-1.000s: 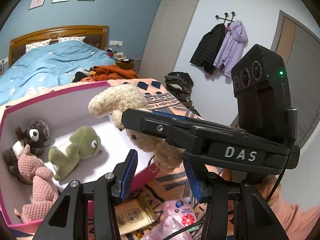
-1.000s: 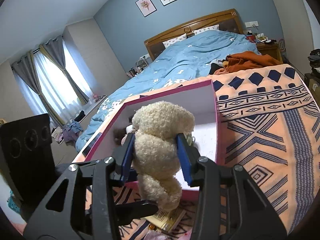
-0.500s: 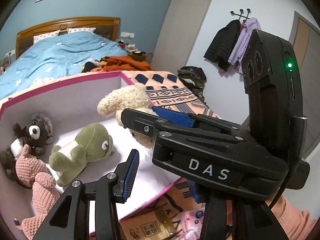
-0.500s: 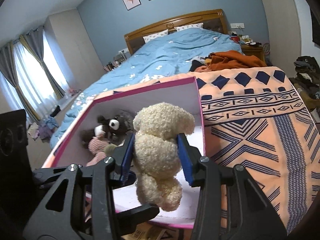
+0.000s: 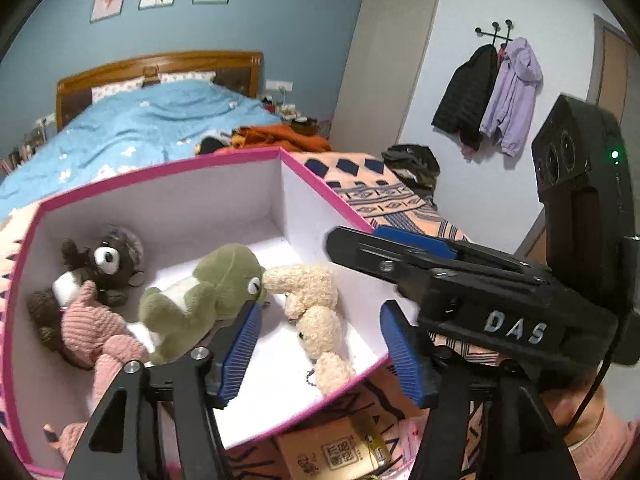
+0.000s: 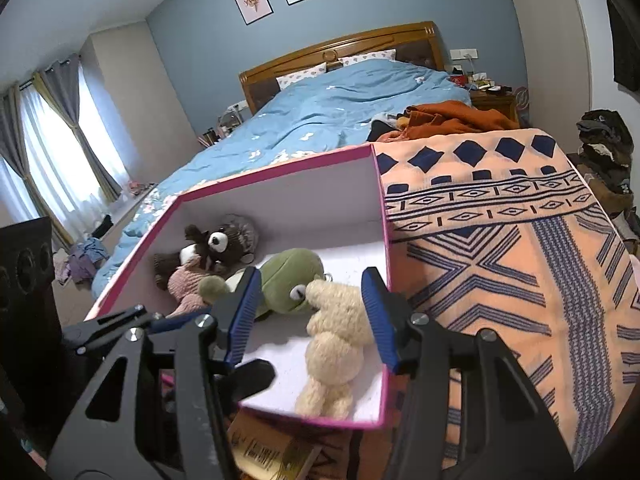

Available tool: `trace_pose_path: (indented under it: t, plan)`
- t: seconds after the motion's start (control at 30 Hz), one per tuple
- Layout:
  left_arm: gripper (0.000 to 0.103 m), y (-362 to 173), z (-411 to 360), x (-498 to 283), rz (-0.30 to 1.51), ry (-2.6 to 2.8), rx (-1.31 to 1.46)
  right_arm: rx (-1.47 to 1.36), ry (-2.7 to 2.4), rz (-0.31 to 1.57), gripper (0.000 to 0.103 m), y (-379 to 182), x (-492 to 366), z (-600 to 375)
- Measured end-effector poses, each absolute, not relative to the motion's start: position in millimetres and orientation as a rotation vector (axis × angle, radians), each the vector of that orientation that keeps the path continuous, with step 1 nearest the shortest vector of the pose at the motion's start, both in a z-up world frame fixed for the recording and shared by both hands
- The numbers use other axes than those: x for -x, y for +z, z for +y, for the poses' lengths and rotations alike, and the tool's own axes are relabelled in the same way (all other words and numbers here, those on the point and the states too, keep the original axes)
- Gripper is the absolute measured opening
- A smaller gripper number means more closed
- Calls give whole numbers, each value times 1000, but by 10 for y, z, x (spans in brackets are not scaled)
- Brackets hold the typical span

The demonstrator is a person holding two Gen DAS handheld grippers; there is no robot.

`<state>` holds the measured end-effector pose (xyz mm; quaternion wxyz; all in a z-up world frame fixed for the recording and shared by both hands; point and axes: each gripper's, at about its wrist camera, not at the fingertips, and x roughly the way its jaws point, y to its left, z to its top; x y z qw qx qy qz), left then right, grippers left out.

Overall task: Organize objects
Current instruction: 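Move the right tool to the pink silk pouch and grasp it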

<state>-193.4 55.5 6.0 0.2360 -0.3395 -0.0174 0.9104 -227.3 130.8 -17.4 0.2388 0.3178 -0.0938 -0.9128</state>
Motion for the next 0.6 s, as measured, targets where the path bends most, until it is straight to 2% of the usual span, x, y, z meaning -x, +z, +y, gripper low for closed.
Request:
trace_pose_path:
  t: [0.33,0.47,0.6]
  plan:
    - [69,185,452,1413,-22,2516,837,-804,-2436,-272,57,-76,1778,1516]
    - [69,67,425,1247,-6,2493,867,-817,-2394,-241,57,-131,1549,1542]
    - [69,-188,436,1110,-67,2420,942,-891,-2316,-231,57,-311,1368,1553]
